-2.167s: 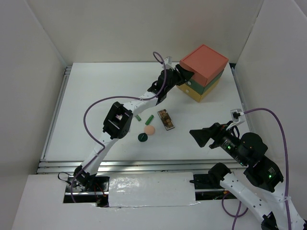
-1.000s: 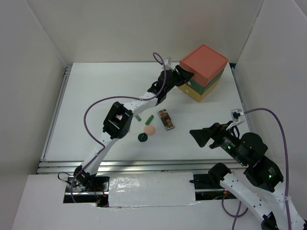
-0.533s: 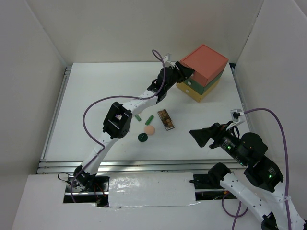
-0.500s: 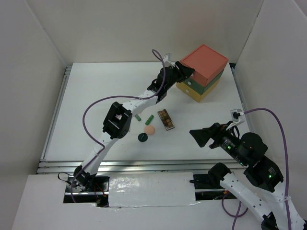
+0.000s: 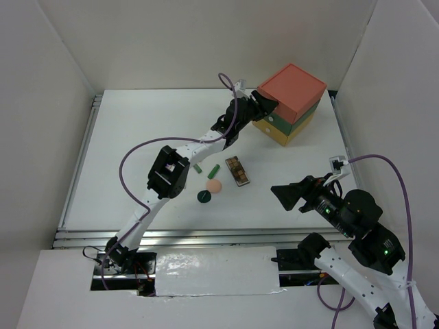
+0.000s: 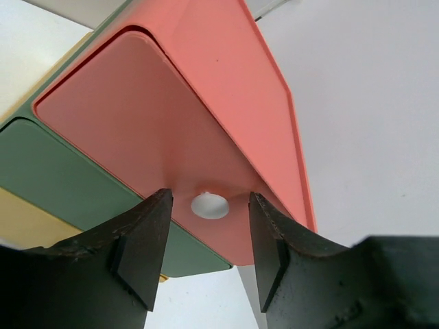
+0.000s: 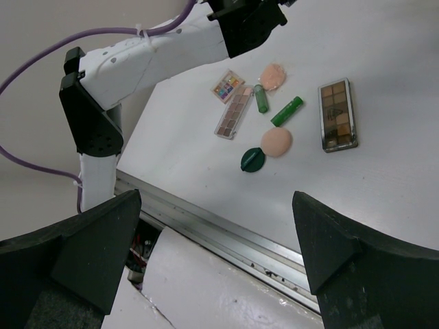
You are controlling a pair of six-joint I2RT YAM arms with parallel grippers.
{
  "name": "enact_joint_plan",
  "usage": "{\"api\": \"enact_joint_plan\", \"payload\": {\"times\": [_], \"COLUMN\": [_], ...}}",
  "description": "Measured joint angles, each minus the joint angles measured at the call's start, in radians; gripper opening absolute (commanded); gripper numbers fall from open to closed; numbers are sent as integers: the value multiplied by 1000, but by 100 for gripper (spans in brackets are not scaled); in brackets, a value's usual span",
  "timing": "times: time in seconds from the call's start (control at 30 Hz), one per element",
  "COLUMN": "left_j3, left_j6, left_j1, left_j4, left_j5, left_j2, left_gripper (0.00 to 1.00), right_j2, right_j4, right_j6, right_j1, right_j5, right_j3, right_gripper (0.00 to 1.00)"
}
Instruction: Organize the makeup
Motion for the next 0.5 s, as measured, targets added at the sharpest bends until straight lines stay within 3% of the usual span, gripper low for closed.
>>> {"api": "enact_joint_plan", "payload": {"times": [0.2, 0.3, 0.5], "left_j3": [0, 0, 1], "left_j6": [0, 0, -2], "left_j1": [0, 0, -1], "left_j4": [-14, -14, -14], "left_j5": [-8, -10, -10], "left_j2": [0, 0, 0], "left_gripper": [59, 54, 58], "right_j2": [0, 0, -2], "right_j4": [0, 0, 0], "right_j6": [0, 0, 0], "right_j1": [0, 0, 0], "right_j5": [0, 0, 0], "right_j3": [-1, -2, -2], "right_gripper": [99, 99, 99]}}
